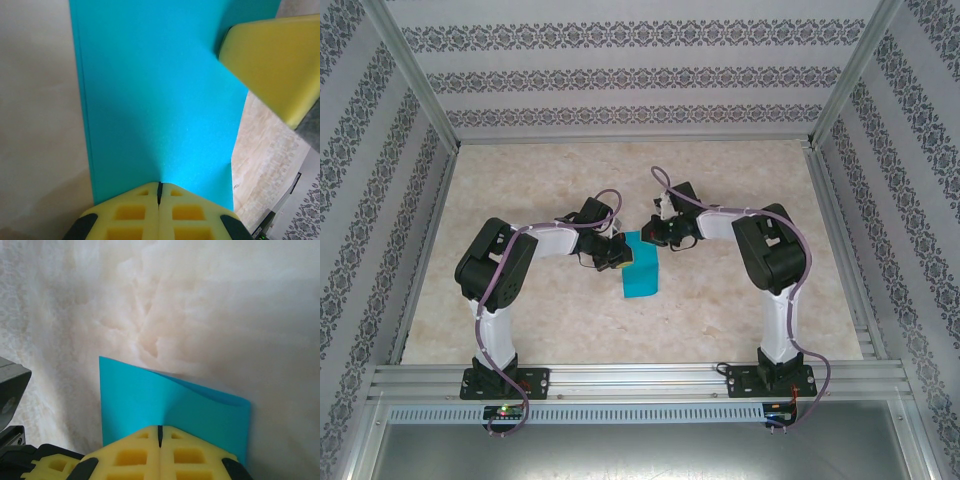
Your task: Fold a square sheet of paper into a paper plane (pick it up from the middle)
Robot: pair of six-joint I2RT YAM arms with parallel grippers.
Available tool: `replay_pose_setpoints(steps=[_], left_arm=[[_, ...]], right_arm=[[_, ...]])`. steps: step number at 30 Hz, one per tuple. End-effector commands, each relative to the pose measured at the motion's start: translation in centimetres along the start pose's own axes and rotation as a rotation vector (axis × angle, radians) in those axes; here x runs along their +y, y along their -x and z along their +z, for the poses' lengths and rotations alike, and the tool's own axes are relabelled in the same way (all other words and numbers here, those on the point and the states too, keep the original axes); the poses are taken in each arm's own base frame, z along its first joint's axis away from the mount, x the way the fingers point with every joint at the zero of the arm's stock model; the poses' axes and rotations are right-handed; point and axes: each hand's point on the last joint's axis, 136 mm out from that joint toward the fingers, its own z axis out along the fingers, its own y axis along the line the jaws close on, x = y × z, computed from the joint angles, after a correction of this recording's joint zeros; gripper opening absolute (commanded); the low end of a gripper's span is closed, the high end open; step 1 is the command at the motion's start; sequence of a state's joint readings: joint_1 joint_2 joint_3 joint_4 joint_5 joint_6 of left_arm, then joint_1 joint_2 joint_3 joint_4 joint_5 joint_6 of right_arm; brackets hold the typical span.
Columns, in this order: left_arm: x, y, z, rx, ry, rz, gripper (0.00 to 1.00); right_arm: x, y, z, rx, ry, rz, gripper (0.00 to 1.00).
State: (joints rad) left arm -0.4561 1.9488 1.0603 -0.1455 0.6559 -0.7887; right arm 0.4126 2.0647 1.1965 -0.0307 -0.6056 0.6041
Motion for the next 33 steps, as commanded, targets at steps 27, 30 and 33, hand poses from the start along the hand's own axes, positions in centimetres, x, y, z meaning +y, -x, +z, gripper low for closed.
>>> replay_pose_setpoints(steps=[27, 30, 33], left_arm=[[11.5, -6.1, 2.2, 0.177, 0.345, -0.168, 0.0], [11.6, -6.1, 2.2, 0.168, 0.345, -0.162, 0.0], [11.7, -6.1, 2.3, 0.164, 0.341, -0.157, 0.0]], right_arm=[[2.9, -9.1, -4.3, 0.056, -0.038, 0.057, 0.0], [3.1, -8.7, -3.8, 0.051, -0.051, 0.049, 0.0], [3.0, -7.9, -3.0, 0.046, -0.062, 0.038, 0.0]])
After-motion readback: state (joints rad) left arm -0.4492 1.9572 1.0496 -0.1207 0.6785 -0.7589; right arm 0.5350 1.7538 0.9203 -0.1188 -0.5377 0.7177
